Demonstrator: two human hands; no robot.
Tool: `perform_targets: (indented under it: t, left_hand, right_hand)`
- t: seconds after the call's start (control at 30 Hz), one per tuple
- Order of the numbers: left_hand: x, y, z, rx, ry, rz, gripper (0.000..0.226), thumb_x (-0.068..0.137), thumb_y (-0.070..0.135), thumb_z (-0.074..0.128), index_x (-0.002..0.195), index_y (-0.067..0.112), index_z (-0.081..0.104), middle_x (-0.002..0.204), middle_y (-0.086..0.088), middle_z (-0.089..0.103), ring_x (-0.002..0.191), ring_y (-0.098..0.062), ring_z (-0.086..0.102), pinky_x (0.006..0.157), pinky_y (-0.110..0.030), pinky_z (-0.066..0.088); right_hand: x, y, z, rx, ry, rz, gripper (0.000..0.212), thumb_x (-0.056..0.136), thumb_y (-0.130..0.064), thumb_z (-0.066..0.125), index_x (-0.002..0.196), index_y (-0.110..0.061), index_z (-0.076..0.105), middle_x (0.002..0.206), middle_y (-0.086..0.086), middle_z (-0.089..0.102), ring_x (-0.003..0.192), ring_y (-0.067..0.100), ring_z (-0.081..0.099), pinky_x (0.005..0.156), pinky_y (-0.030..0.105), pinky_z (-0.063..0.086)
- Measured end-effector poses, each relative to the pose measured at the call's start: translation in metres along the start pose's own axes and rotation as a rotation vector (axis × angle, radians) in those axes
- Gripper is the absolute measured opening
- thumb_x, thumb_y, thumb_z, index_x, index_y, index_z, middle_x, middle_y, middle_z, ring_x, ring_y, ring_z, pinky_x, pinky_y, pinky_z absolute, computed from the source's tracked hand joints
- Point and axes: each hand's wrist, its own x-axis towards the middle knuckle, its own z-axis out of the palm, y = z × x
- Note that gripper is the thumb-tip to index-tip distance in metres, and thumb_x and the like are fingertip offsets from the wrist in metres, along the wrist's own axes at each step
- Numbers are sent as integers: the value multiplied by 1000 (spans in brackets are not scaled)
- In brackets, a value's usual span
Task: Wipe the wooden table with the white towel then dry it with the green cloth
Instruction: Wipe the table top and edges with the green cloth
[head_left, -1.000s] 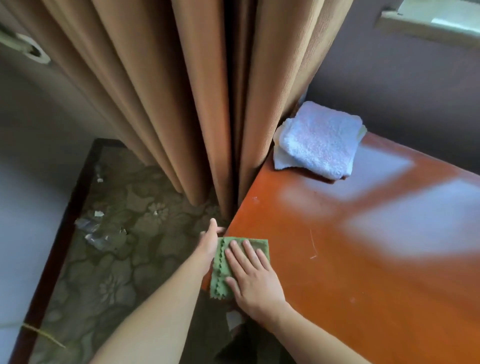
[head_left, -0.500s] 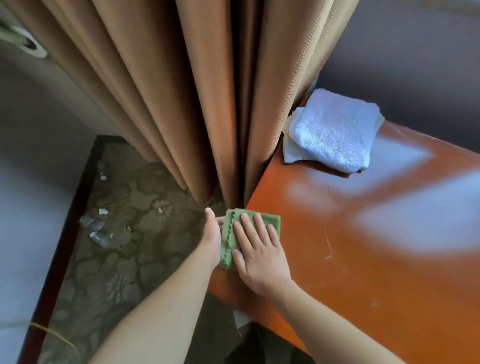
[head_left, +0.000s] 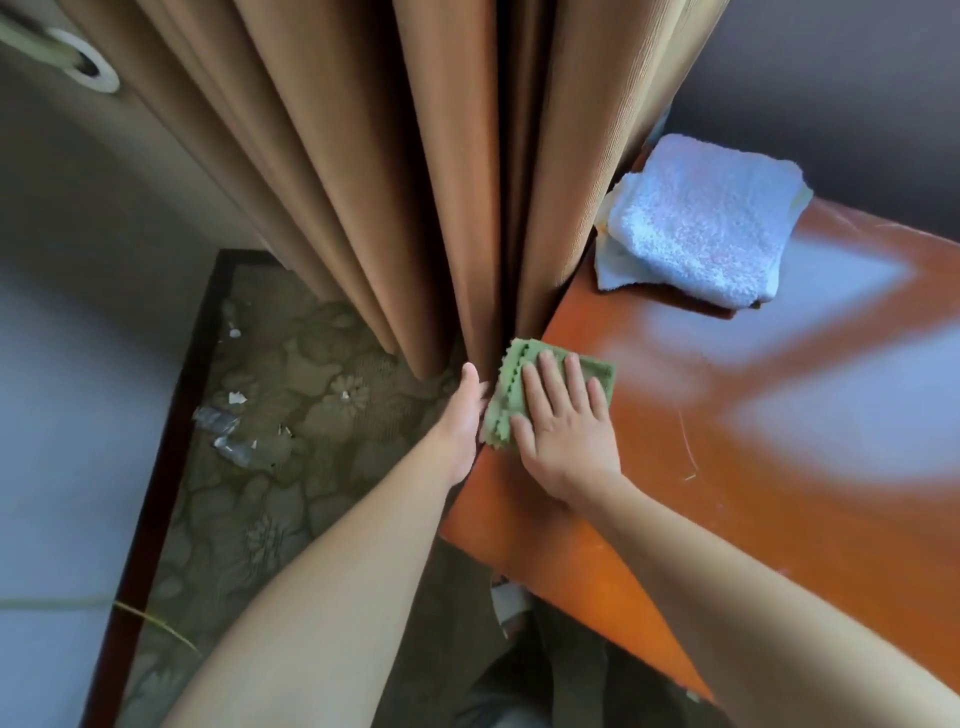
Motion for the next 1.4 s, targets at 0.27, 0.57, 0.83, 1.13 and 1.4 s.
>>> perform_targets:
  t: [0.27,0.57,0.83,1.13,1.4]
  left_hand:
    - [-2,-12,28,769,263,244,48,99,41,29,140,22,42,142,-3,44,128,-25,41,107,-42,34]
    - [-12,-52,45,1387,450,563,56,102,28,29,152,22,5,160,4,2,146,-20,5,114,-38,19]
    - [-22,-73,37,1514,313,742,47,102,29,24,149,19,27,159,0,14,147,-16,3,118,-34,1]
    - [-28,-102,92,1516,309,734,52,102,35,23,151,21,19,160,1,7,147,-16,-1,116,-31,-6]
    - [-23,-93,58,1413,123,848,47,100,23,27,144,16,39,154,5,28,144,-9,16,117,-32,20]
  right_hand:
    - [-131,-33,46,-18,-121,-237,62,100,-49,27,156,-24,16,163,0,14,150,27,1,116,46,6]
    - [-119,18,17,154,41,374,64,100,-56,18,154,-23,22,164,-4,-5,148,19,-18,117,40,-14]
    - [-179,-15,51,243,119,275,46,101,-49,29,125,-22,58,156,-1,35,149,21,16,119,44,8]
    - [-244,89,60,172,123,885,68,97,-57,0,156,-24,5,161,-6,-15,148,17,-18,120,45,-2]
    - [-148,-22,51,159,91,237,61,100,-47,22,156,-22,15,163,-2,12,150,23,-4,119,46,4]
